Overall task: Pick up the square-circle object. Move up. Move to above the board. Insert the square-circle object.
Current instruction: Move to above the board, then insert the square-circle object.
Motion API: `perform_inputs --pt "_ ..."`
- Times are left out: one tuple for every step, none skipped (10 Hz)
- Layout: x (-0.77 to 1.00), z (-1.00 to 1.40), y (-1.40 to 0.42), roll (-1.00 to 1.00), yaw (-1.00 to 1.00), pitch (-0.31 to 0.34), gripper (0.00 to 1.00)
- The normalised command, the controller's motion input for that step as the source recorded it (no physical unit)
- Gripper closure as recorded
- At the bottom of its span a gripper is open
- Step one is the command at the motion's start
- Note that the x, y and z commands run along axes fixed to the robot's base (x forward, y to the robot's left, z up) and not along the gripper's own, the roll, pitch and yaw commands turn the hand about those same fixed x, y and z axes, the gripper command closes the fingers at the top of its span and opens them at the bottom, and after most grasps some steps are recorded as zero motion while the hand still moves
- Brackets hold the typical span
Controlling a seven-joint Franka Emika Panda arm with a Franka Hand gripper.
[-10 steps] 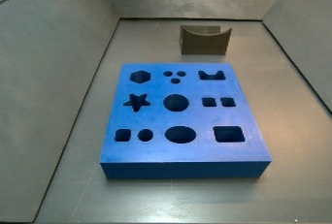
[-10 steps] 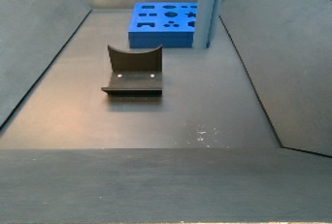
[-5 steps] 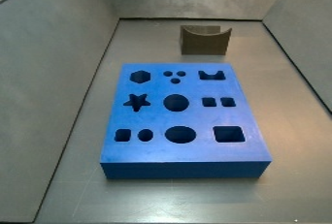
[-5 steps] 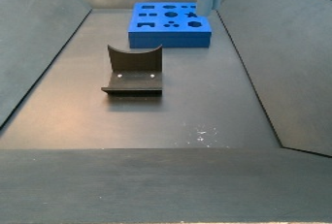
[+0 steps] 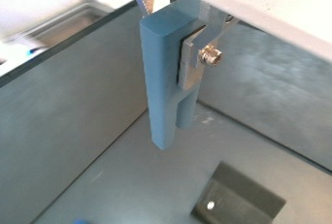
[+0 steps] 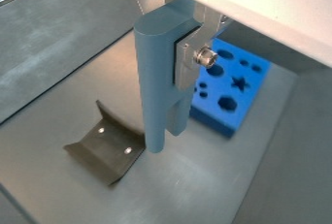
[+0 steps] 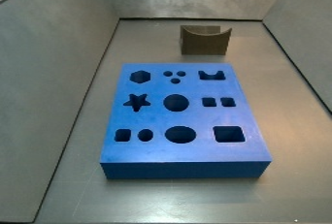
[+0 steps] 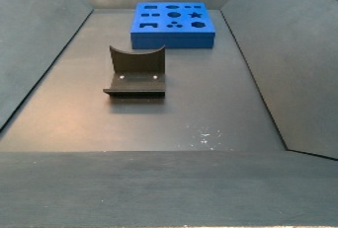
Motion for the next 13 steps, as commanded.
perform_inputs --pt "0.07 0.06 -1.0 0.05 0.34 0.096 1.0" --pt "0.07 0.06 -1.0 0.04 0.24 0.083 1.0" --pt "0.07 0.06 -1.0 0.02 0.12 0.078 1.0" --pt "0.08 0.06 -1.0 0.01 0.09 0.082 1.0" --pt "0.09 0.07 -1.0 0.02 0.04 0.095 1.0" --pt "0.11 0.07 -1.0 0.01 0.01 0.113 1.0" --pt "0.13 0.08 -1.0 0.01 0.01 0.126 1.0" --pt "0.14 0.08 -1.0 0.0 0.01 0.136 1.0" --pt "0.18 0.09 -1.0 0.01 0.01 0.15 1.0" --pt "0.15 0.08 -0.69 0.02 0.01 0.157 1.0" --pt "0.13 0.05 -0.32 0.04 0.01 0.149 1.0" --pt "0.1 0.03 -0.19 0.05 0.01 0.131 1.0" --pt "0.0 0.0 -0.02 0.0 0.0 0.0 1.0"
